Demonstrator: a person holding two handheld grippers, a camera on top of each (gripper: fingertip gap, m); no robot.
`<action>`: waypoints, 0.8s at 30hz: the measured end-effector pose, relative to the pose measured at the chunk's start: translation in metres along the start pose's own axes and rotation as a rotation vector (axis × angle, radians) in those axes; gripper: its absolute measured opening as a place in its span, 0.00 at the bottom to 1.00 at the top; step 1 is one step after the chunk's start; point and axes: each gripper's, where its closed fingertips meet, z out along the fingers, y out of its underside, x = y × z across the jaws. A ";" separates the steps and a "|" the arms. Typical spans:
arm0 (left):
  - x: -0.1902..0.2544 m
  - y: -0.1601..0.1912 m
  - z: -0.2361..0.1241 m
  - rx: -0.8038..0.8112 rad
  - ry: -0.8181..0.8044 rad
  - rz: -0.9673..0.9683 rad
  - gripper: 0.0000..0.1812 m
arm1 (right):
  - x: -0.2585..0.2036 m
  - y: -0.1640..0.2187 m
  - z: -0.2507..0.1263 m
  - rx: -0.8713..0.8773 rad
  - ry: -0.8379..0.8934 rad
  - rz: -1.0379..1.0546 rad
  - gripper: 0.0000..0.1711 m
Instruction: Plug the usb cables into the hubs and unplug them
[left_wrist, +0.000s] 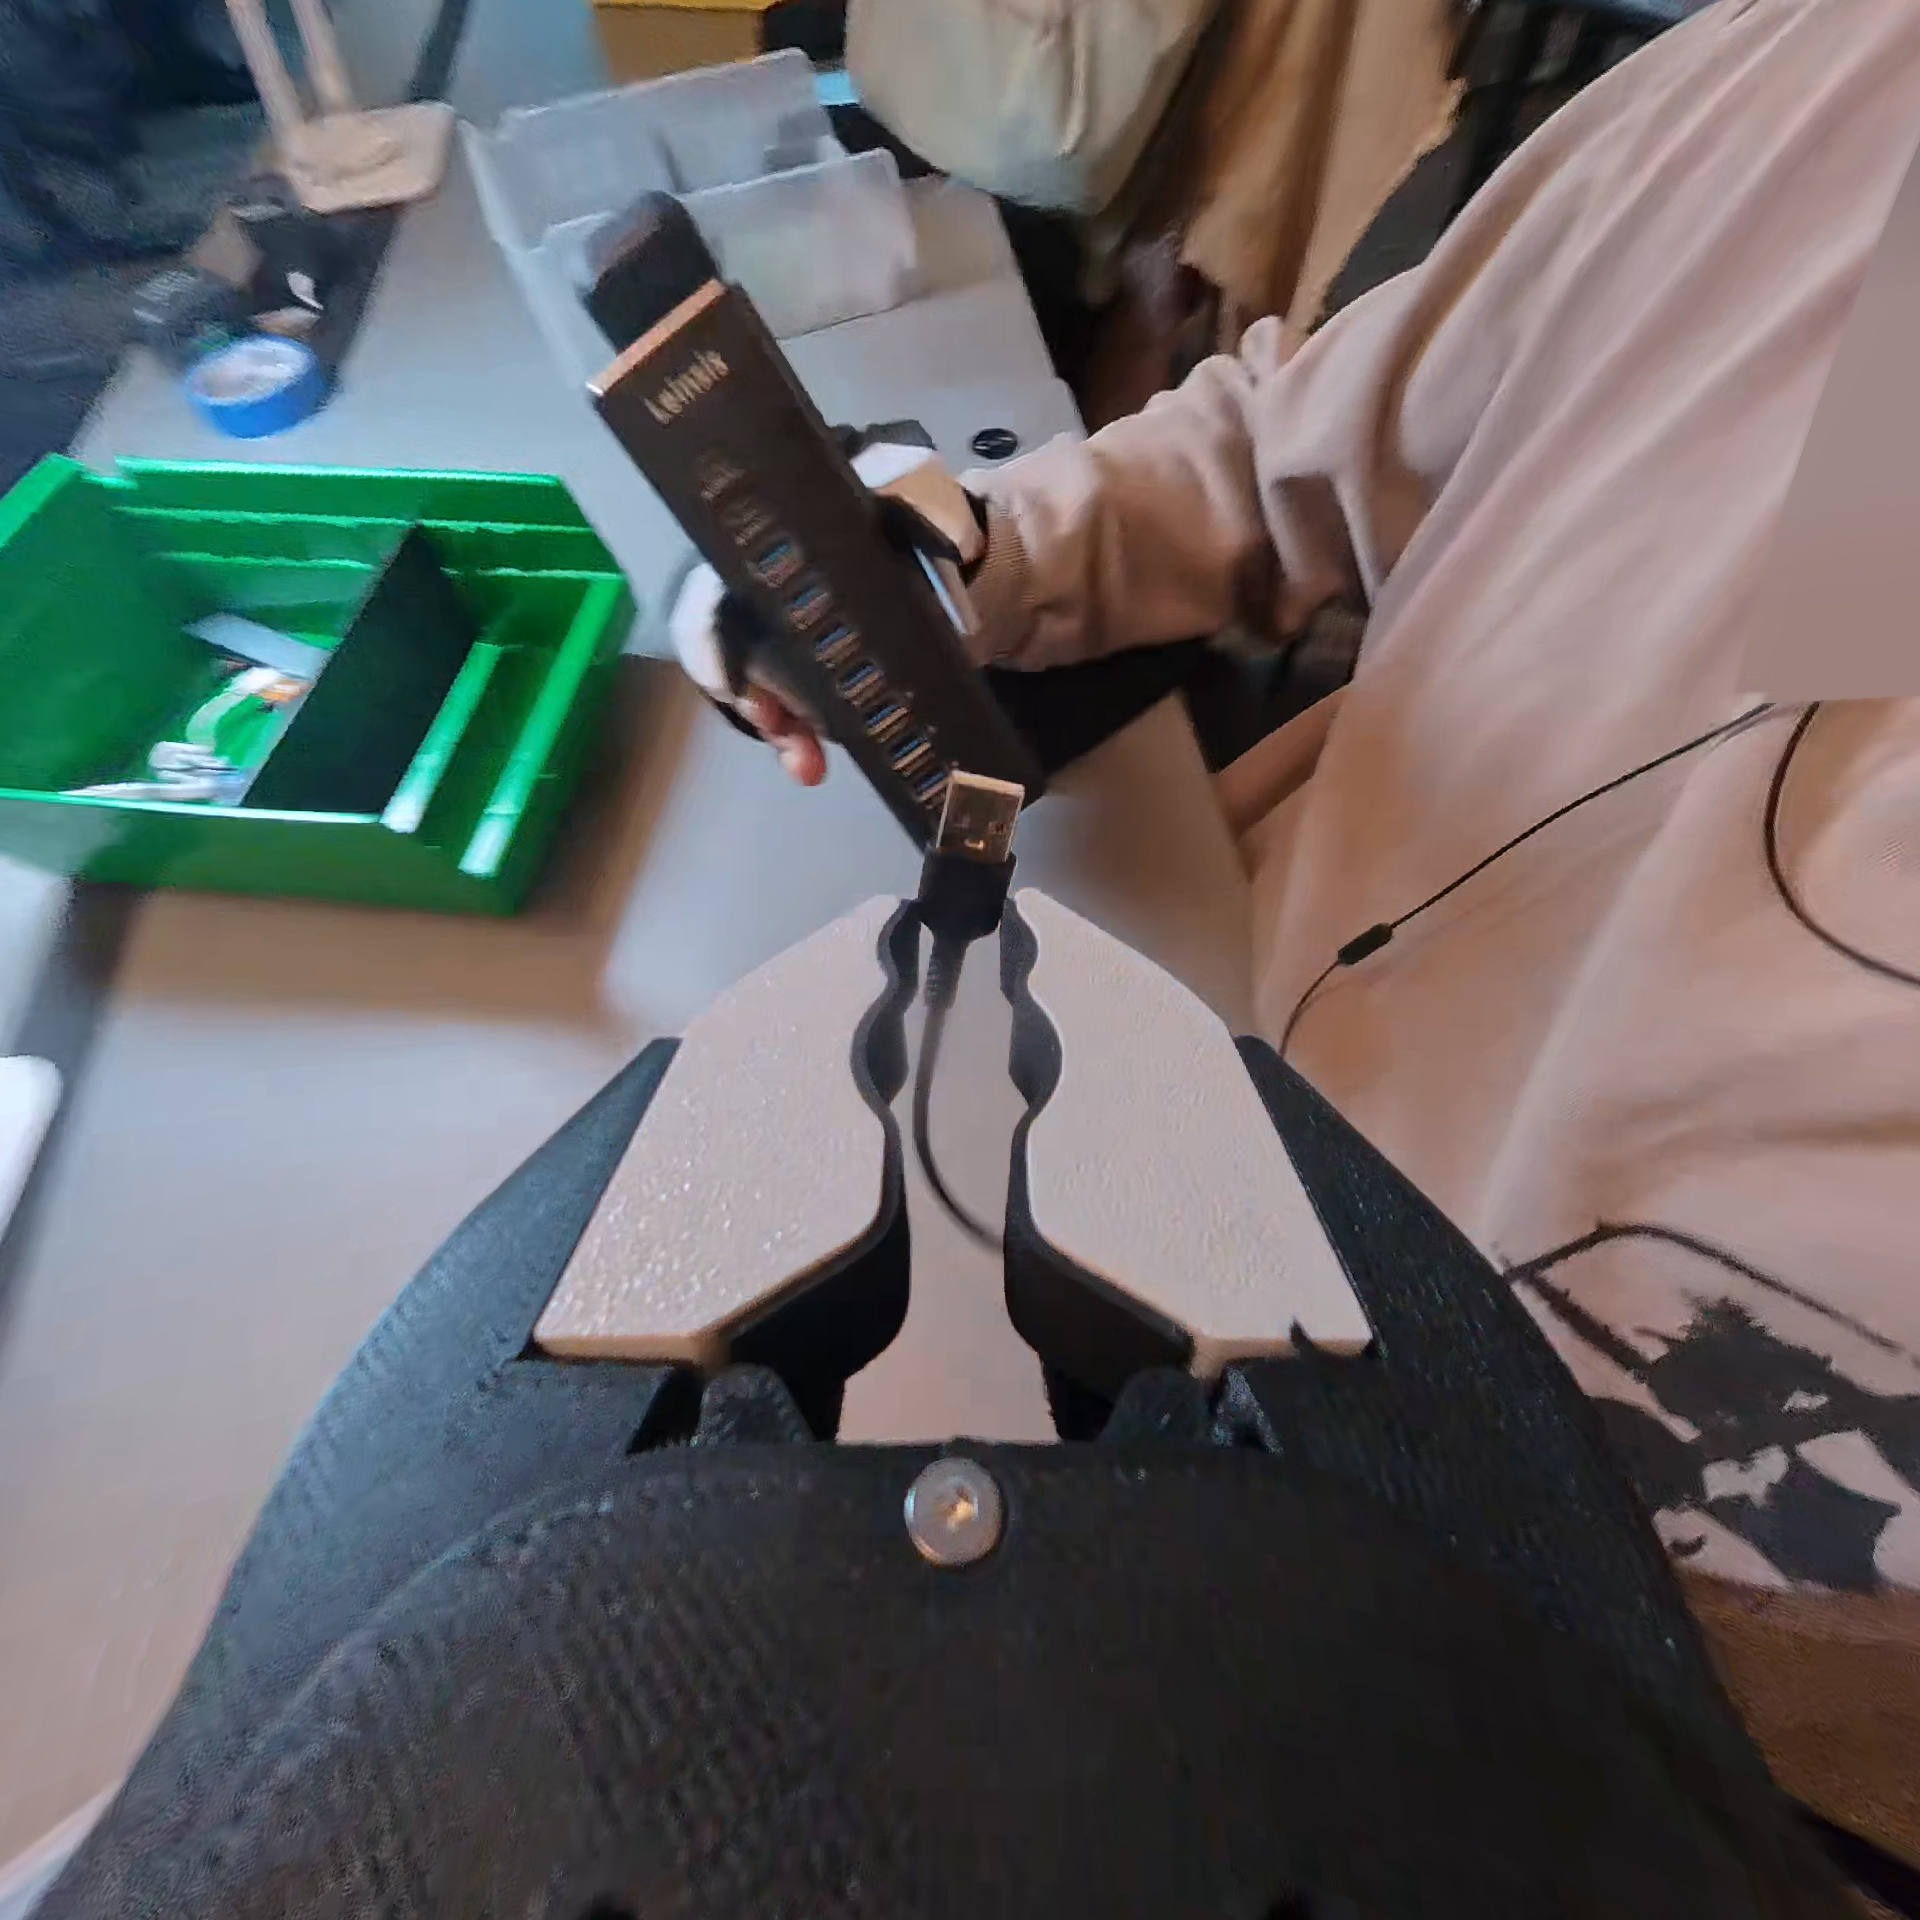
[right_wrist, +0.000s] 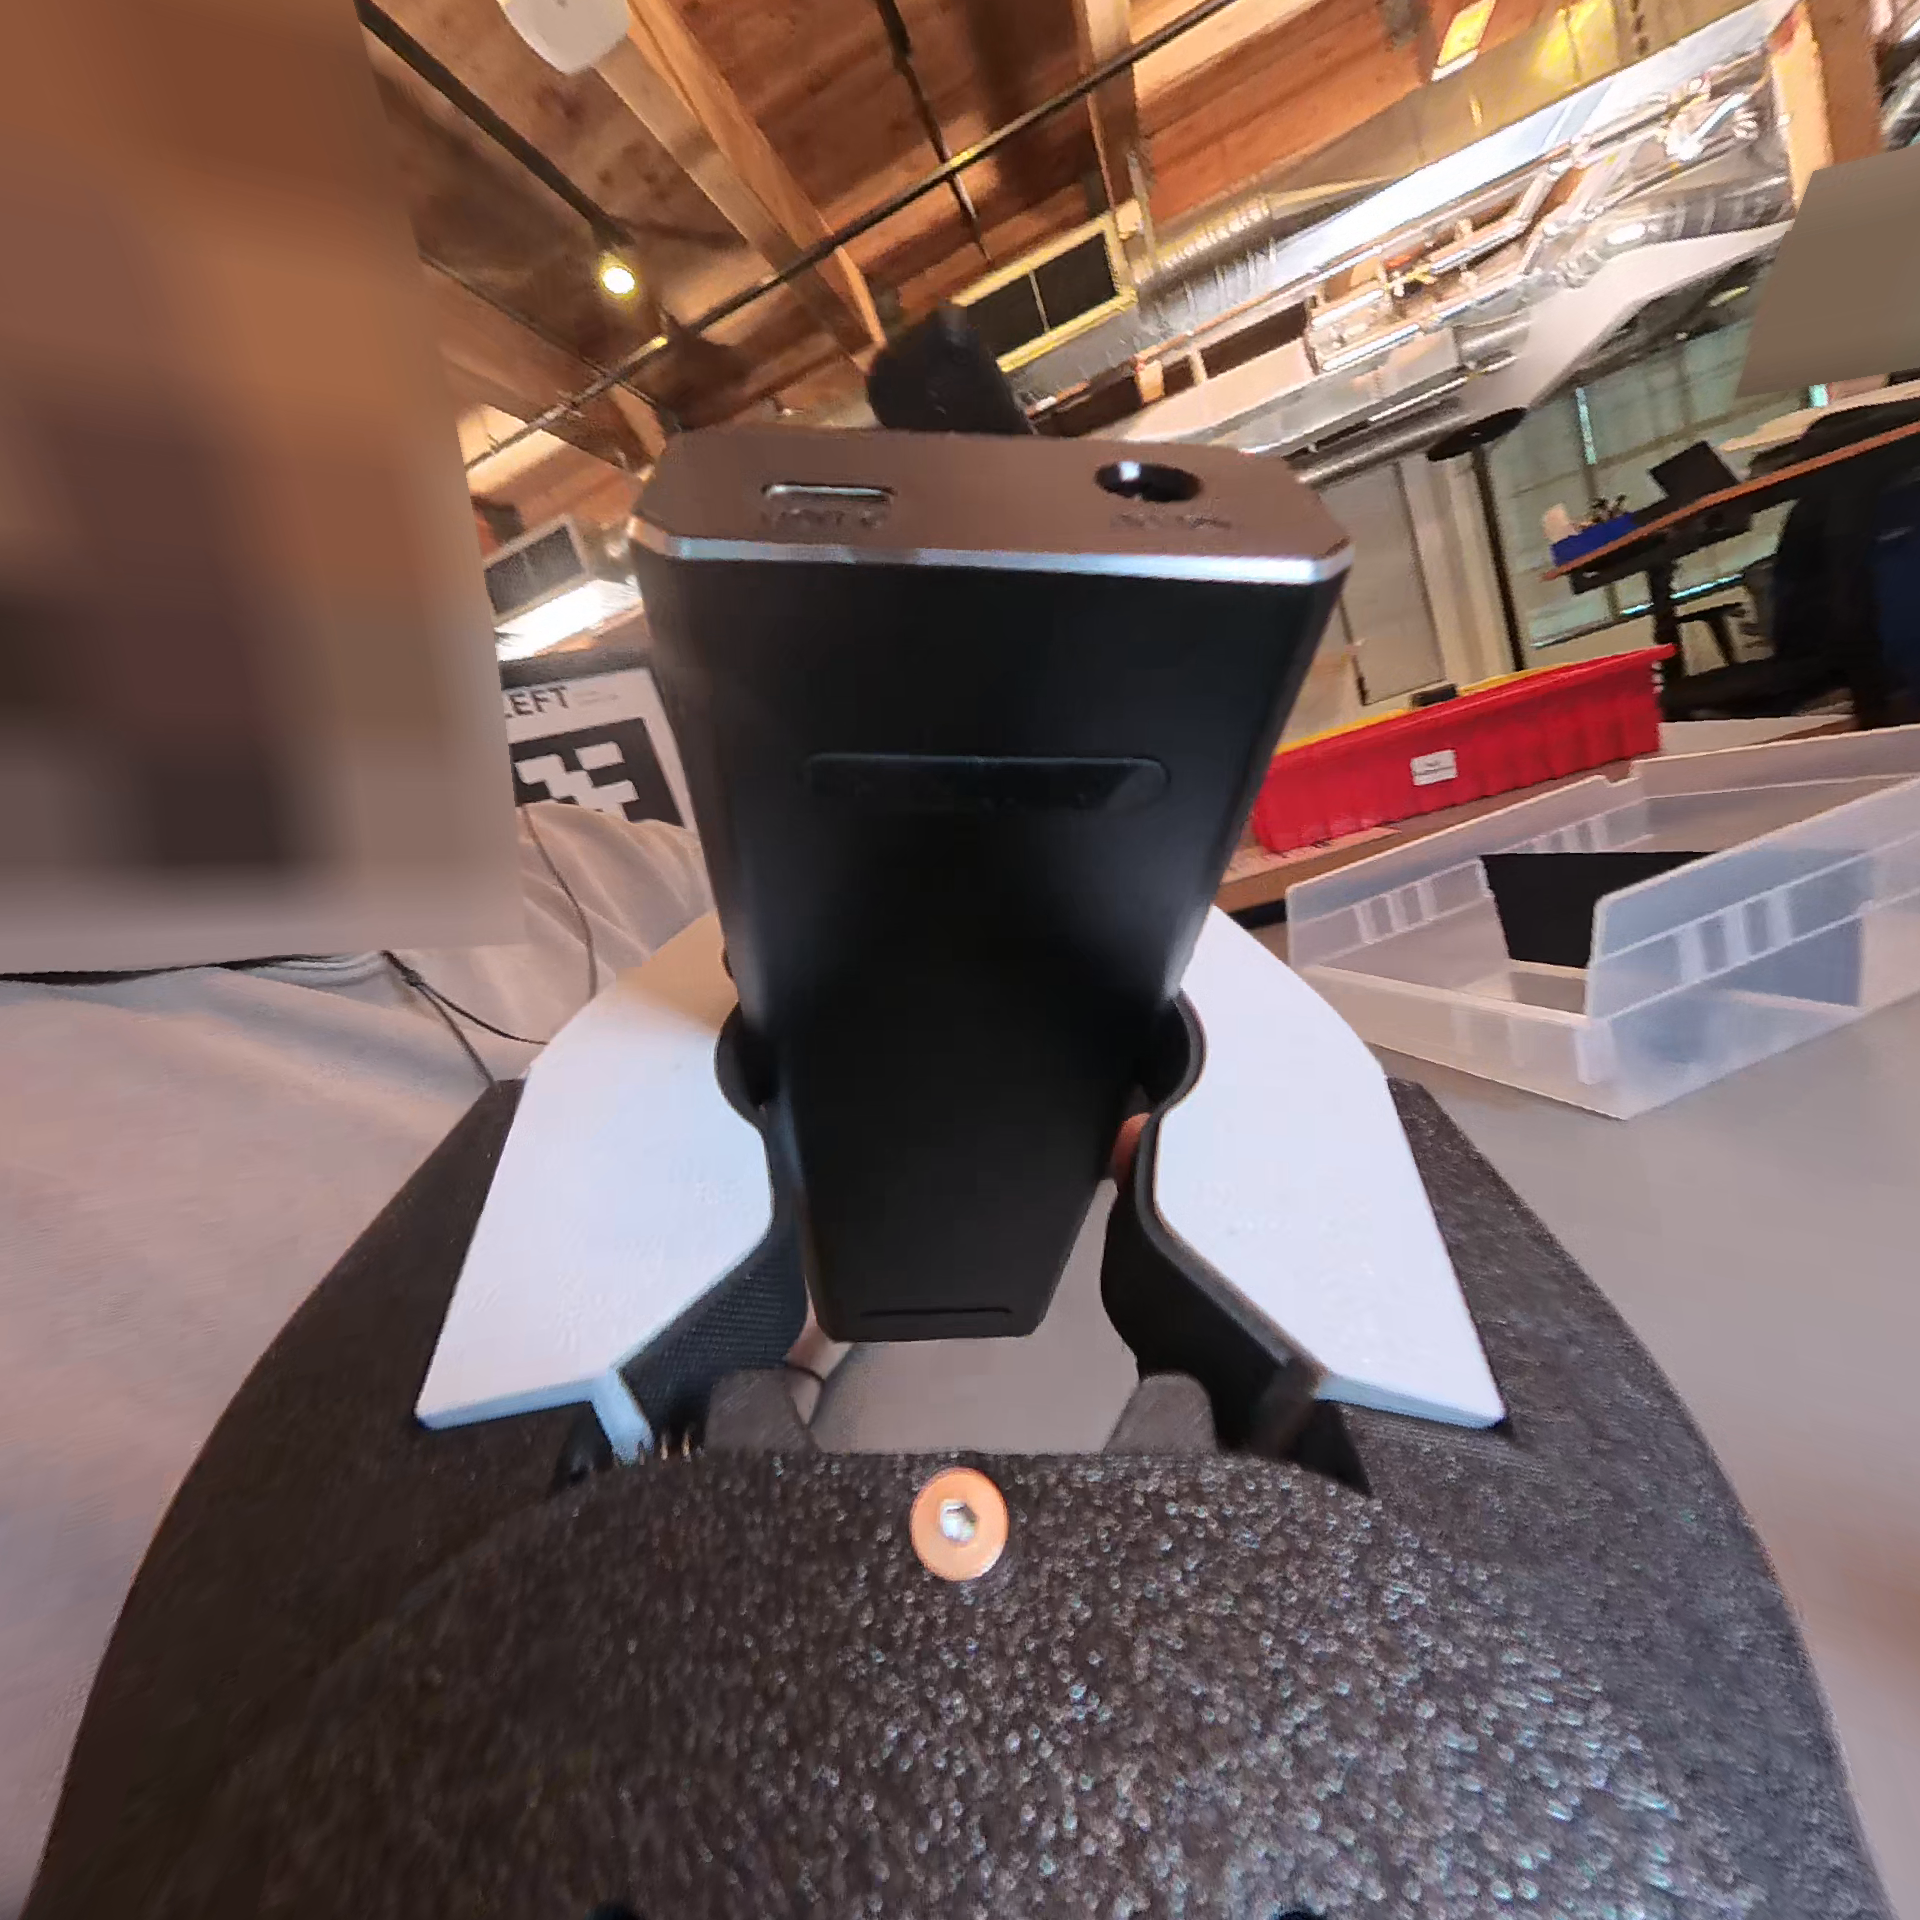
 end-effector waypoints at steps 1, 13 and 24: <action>0.000 0.006 0.013 -0.001 0.029 -0.035 0.08 | -0.002 0.000 0.000 0.003 -0.015 0.008 0.42; -0.036 0.098 0.110 0.009 0.136 -0.355 0.08 | 0.004 0.017 -0.002 -0.072 -0.015 0.027 0.41; -0.047 0.082 0.093 0.161 0.007 -0.246 0.08 | 0.017 0.037 0.002 -0.155 0.063 0.005 0.41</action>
